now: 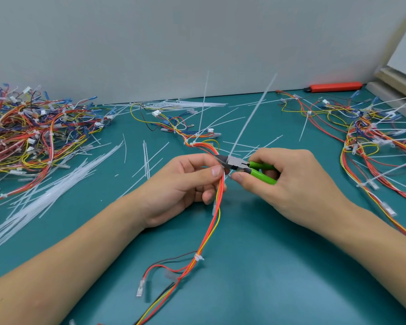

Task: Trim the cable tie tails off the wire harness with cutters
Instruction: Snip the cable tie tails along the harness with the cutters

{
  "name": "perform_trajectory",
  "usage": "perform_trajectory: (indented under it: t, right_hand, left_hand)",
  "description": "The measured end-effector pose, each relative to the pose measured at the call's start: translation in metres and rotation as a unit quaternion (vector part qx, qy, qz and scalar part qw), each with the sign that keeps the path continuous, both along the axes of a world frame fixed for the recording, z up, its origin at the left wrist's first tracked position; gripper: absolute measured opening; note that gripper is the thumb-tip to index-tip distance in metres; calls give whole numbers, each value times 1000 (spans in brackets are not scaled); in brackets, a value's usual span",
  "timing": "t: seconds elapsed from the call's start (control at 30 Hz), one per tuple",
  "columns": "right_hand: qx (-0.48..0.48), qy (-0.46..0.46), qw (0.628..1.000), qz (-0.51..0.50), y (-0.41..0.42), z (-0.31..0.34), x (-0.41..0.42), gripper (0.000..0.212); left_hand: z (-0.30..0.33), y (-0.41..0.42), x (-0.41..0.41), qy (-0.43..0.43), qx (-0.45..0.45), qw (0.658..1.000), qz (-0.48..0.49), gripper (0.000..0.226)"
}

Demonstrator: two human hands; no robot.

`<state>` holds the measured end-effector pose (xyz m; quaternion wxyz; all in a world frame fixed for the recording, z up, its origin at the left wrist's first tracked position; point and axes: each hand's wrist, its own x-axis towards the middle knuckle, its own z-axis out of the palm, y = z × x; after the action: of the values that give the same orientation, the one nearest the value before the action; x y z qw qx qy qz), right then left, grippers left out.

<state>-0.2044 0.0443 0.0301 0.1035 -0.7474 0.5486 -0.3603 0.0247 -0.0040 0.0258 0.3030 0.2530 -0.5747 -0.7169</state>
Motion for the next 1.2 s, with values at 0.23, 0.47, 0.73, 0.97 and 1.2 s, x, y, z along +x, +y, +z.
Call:
perform_trajectory:
  t: [0.23,0.47,0.73,0.97,1.2]
  right_hand:
    - [-20,26,999,4,-1,-1,0,47]
    - [-27,39,999,-3,-1,0,0,50]
    - [-14,21,1000,-8,0,5,1,42]
    - [-19,44,998,-27,3,7,2,45]
    - [-11,43,999,-15,1,3,2,48]
  left_hand:
    - [-3,-3,1,8,9,1000,8,6]
    - [-5,-4,2,11,9,1000,8,8]
    - [-2,-3,1,-2,0,1000,2,13]
    - [1,1,1,-8,-9,1000,-3,16]
    - [2,1,0,9,9,1000,8,11]
